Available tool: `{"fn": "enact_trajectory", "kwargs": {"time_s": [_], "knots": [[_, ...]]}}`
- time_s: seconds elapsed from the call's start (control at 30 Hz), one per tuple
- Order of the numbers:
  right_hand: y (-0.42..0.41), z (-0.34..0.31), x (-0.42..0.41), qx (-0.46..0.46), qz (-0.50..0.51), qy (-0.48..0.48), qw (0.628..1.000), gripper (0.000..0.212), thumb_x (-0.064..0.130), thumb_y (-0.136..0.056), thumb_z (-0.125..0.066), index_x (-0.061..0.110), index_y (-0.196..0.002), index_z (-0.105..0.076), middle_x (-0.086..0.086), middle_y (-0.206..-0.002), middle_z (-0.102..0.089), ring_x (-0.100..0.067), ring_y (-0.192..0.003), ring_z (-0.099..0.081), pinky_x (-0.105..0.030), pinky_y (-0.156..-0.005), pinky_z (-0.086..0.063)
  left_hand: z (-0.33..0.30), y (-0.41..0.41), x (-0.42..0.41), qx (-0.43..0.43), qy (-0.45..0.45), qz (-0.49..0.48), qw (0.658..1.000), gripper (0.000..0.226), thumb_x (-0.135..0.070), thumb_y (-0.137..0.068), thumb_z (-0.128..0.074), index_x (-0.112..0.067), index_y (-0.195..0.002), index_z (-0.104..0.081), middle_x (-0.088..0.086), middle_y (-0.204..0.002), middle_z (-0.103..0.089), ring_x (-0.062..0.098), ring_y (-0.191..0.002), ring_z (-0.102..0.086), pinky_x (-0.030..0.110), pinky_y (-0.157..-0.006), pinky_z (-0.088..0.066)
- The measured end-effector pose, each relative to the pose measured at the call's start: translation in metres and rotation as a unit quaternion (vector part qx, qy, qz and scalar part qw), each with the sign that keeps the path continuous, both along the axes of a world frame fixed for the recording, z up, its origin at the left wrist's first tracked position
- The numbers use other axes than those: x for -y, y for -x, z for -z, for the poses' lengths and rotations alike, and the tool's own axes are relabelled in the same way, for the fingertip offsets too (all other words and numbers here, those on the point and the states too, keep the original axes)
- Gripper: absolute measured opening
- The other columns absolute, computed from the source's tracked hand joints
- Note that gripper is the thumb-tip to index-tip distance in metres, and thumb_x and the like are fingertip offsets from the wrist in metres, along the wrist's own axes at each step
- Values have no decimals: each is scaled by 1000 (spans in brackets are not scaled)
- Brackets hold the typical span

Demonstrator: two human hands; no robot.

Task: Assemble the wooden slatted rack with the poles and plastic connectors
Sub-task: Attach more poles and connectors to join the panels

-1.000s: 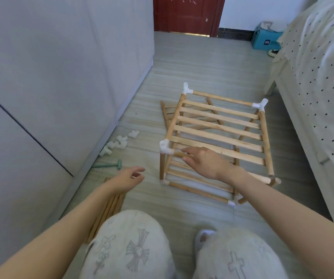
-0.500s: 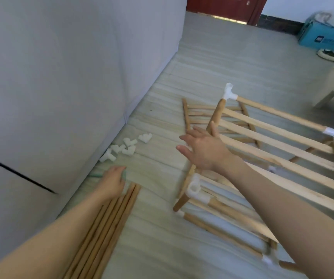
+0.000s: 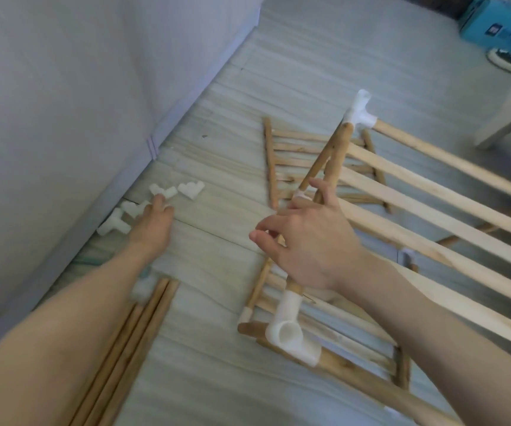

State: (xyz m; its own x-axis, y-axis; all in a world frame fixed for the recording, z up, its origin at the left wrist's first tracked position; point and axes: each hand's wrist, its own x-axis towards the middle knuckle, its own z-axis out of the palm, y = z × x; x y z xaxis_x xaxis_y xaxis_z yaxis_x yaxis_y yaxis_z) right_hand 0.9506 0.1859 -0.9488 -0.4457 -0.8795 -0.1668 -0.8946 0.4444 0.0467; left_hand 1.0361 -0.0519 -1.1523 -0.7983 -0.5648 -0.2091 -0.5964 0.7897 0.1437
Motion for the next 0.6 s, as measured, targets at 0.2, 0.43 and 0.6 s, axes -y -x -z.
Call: {"fn": "enact_trajectory", "kwargs": {"time_s": [0.2, 0.43, 0.6], "knots": [[-3, -2, 1, 2, 4, 4, 1000, 85, 55, -73, 9, 35, -105, -67, 11, -96, -71, -11, -108, -53, -42, -110, 2, -2, -9, -10, -61, -54, -18, 997, 28, -1, -92, -48, 1, -117, -60, 20, -123, -48, 38, -103, -51, 42, -83, -42], [-20, -15, -13, 190, 101, 144, 966, 31, 30, -99, -40, 21, -108, -68, 7, -112, -68, -6, -108, -53, -24, -112, 2, -88, -25, -57, -299, -163, -63, 938, 20, -9, -86, -65, -3, -104, -67, 16, -99, -60, 23, -83, -54, 24, -76, -36], [-47, -61, -56, 329, 193, 206, 901, 28, 21, -98, -47, 14, -119, -63, 0, -116, -64, -12, -107, -56, -16, -88, -36, -184, -46, -103, -403, -255, -110, 872, 16, -13, -87, -64, -15, -103, -66, 7, -101, -61, 16, -89, -55, 25, -78, -41]]}}
